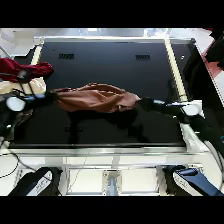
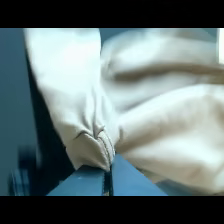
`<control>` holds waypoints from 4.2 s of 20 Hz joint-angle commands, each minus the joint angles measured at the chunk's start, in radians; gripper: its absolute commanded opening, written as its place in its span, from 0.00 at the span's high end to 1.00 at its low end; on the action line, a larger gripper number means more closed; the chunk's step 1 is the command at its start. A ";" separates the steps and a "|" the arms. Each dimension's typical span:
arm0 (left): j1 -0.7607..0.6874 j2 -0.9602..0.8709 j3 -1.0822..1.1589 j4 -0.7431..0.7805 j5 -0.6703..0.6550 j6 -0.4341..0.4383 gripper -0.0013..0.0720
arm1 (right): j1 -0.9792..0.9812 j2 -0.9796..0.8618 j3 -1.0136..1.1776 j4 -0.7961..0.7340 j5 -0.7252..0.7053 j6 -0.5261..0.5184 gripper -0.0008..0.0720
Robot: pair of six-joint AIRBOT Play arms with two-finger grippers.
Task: Fold the shirts.
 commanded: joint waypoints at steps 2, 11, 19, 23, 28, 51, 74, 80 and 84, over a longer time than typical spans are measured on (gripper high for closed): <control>0.036 0.286 0.130 0.009 -0.040 0.270 0.97 | -0.002 0.309 0.281 -0.408 0.266 -0.017 0.98; 0.035 0.459 0.599 -0.065 -0.335 0.267 0.98 | -0.002 0.476 0.827 -0.546 0.229 0.111 0.98; 0.035 -0.001 0.702 -0.209 -0.556 0.259 0.98 | -0.002 -0.111 1.020 -0.693 -0.146 0.079 0.98; 0.031 -0.332 0.702 -0.204 -0.569 0.182 0.97 | 0.016 -0.621 1.206 -0.417 -0.186 0.090 0.98; 0.026 -0.695 0.702 -0.214 -0.609 0.166 0.97 | 0.107 -1.044 1.302 -0.126 -0.317 0.092 0.97; -0.297 -0.704 0.753 0.305 -0.683 0.604 0.47 | -0.376 -0.336 1.143 -0.617 0.670 0.244 0.34; -0.304 -0.947 0.753 0.484 -0.358 0.533 0.49 | -0.375 -0.135 0.864 -0.428 0.652 0.184 0.34; -0.304 -0.953 0.753 0.484 -0.360 0.536 0.97 | -0.375 -0.076 0.864 -0.428 0.684 0.227 0.35; -0.306 -0.932 0.753 0.564 -0.362 0.496 0.97 | -0.375 -0.039 0.651 -0.476 0.725 0.241 0.35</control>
